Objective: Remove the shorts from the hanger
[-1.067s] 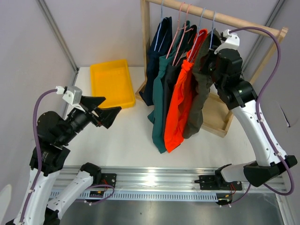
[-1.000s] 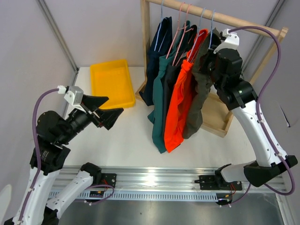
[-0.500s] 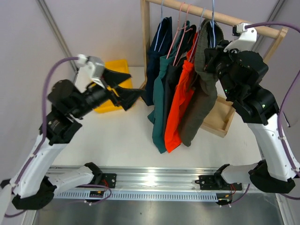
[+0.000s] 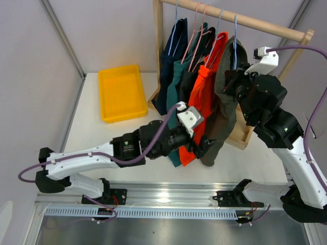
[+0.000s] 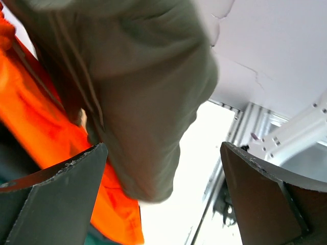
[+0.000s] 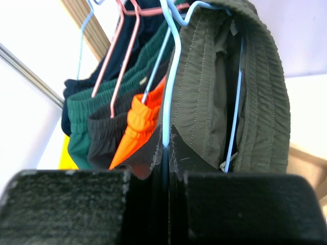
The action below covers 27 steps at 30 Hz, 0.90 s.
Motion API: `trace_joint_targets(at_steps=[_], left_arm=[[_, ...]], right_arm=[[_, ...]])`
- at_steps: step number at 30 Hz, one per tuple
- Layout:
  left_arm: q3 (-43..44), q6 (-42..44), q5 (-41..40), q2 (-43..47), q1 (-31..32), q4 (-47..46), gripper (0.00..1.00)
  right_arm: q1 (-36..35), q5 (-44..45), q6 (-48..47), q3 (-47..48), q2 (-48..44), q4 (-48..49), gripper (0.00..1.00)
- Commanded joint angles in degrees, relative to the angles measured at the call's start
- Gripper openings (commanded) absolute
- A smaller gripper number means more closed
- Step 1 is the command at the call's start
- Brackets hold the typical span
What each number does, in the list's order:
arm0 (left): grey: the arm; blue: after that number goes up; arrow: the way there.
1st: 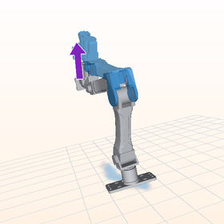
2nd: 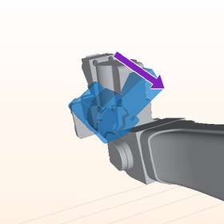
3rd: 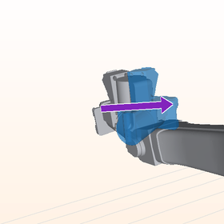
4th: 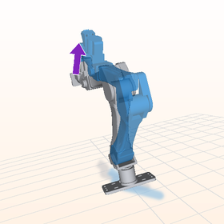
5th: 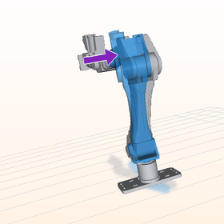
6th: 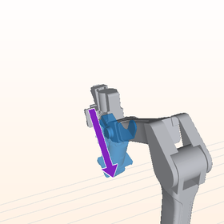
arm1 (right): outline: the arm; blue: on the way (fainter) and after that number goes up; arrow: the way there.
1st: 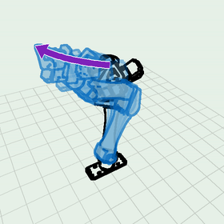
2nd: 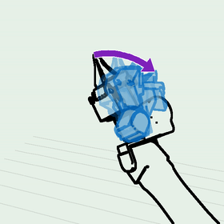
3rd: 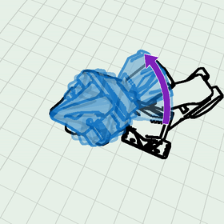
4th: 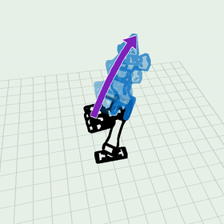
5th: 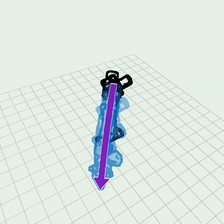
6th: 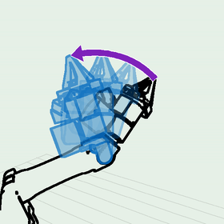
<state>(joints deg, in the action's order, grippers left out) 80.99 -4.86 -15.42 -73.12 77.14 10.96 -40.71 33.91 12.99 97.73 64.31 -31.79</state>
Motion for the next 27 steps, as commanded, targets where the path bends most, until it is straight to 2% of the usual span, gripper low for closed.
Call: trace_joint_targets(at_steps=[1, 5, 16, 18, 19, 22, 23, 24, 27], left_arm=[[2.2, 3.5, -10.6, -2.2, 2.2, -8.3, 0.99], [3.1, 3.8, -11.3, -6.0, 3.6, -13.8, 0.99], [6.5, 4.5, -11.5, -15.4, 4.1, -20.4, 0.99], [6.4, 4.7, -13.0, -16.4, 4.1, -21.6, 0.93], [6.0, 5.7, -13.8, -17.5, 4.0, -22.9, 0.88], [4.5, 6.7, -15.1, -18.6, 3.6, -25.8, 0.46], [4.3, 6.6, -15.0, -19.0, 3.5, -26.0, 0.12], [5.4, 6.5, -16.2, -19.4, 3.5, -25.8, 0.00], [7.2, 6.9, -15.9, -20.9, 3.6, -22.0, 0.00]], right_arm=[[-0.6, 2.8, 1.9, -0.2, -1.1, 5.9, 0.00], [-0.8, 4.7, 2.5, -1.6, -1.7, 6.6, 0.00], [-0.9, 4.4, 3.6, -4.7, -3.0, 9.3, 0.00], [-0.9, 3.8, 3.9, -4.6, -3.2, 9.6, 0.00], [-0.9, 3.3, 4.0, -4.0, -3.3, 9.7, 0.00], [-0.9, 2.2, 4.6, -2.3, -3.1, 8.8, 0.00], [-0.9, 2.0, 4.6, -2.1, -3.1, 8.3, 0.00], [-0.9, 1.9, 4.8, -1.9, -3.3, 8.2, 0.00], [-0.9, 2.1, 4.7, -1.8, -3.7, 8.1, 0.00]])
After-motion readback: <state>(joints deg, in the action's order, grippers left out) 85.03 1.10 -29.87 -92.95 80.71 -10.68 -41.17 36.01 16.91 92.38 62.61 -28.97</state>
